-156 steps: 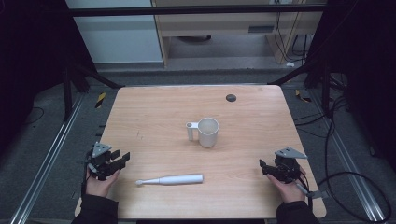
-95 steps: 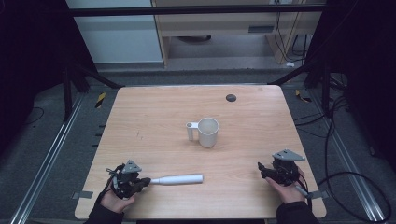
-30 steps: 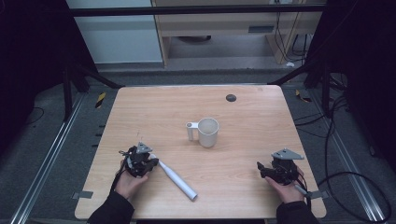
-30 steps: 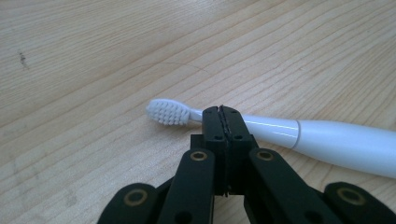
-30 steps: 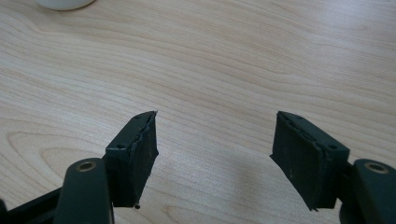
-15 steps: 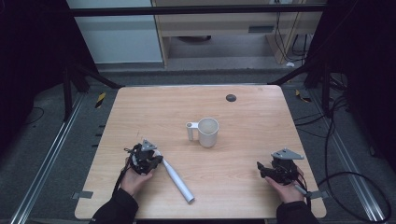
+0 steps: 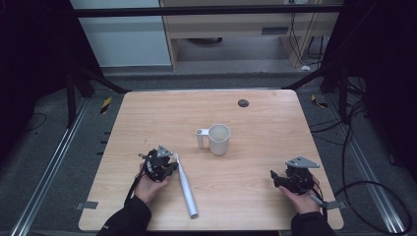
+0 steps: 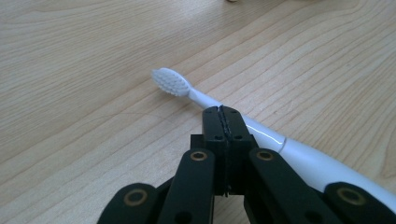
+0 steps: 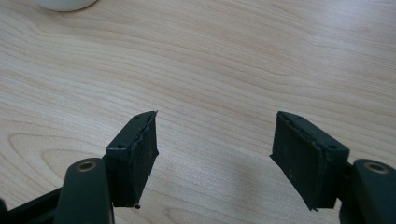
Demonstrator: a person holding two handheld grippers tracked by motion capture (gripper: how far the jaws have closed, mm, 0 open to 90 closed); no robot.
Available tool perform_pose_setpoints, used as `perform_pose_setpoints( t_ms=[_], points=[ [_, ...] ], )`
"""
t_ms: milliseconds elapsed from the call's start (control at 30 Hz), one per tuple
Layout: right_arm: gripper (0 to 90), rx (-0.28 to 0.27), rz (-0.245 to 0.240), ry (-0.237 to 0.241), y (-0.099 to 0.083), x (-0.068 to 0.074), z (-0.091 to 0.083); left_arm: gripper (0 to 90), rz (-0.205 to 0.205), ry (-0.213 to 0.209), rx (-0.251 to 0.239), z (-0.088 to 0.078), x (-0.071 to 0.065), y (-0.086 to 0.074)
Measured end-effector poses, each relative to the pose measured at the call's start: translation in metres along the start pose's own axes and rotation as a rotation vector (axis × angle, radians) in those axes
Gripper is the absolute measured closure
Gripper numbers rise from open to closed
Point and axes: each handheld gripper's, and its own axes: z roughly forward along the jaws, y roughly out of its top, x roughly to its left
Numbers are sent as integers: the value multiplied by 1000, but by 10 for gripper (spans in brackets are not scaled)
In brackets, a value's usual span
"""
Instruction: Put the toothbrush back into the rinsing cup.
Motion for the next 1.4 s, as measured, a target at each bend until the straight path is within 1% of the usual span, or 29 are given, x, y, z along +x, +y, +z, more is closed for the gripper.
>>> perform_pose_setpoints(
  t_ms=[67, 333, 433, 633, 700, 733, 967, 1100, 1133, 1400],
  points=[
    [310, -1, -1, -1, 0, 0, 0, 896, 1, -1, -3, 1, -2, 1],
    [310, -2, 0, 0, 0, 0, 0, 896, 37, -14, -3, 6, -13, 8],
    [310, -2, -1, 1, 0, 0, 0, 896, 39, -19, -1, 7, -15, 9],
    [310, -1, -1, 0, 0, 0, 0, 896, 58, -27, 1, 9, -20, 12],
    [310, -2, 0, 0, 0, 0, 0, 896, 59, -31, -1, 10, -22, 12],
    [310, -2, -2, -1, 0, 0, 0, 896, 66, -32, 0, 10, -23, 13],
    [312, -2, -4, 1, 0, 0, 0, 896, 66, -41, -5, 11, -26, 14],
    [312, 1, -1, 4, 0, 0, 0, 896, 73, -45, -3, 11, -28, 14],
    [312, 1, -1, 4, 0, 1, 0, 896, 81, -46, -3, 11, -29, 15],
    [312, 2, -1, 5, 1, 0, 0, 896, 85, -55, -4, 12, -34, 15]
  ],
)
